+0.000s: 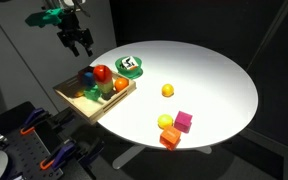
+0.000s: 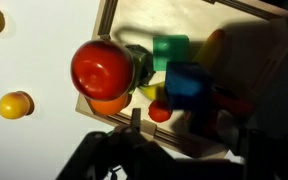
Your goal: Put the blue block in the crate
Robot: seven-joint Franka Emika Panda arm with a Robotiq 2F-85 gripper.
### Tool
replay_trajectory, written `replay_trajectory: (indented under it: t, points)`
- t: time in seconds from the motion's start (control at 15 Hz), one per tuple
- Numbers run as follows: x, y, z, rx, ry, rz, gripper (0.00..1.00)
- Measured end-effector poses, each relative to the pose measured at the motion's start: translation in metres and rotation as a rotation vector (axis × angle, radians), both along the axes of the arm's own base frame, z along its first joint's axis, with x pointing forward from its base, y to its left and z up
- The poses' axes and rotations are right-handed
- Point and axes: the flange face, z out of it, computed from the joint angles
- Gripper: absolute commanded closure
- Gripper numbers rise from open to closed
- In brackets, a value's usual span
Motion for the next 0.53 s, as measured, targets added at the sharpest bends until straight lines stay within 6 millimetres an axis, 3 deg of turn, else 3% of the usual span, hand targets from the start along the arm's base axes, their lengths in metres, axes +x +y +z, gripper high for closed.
replay_trajectory:
  t: [0.27, 0.53]
  points:
    - [0.001, -0.005, 0.0, 0.005, -0.001, -0.019, 0.0]
    - [0.008, -0.023, 0.01, 0.012, -0.023, -0.106, 0.0]
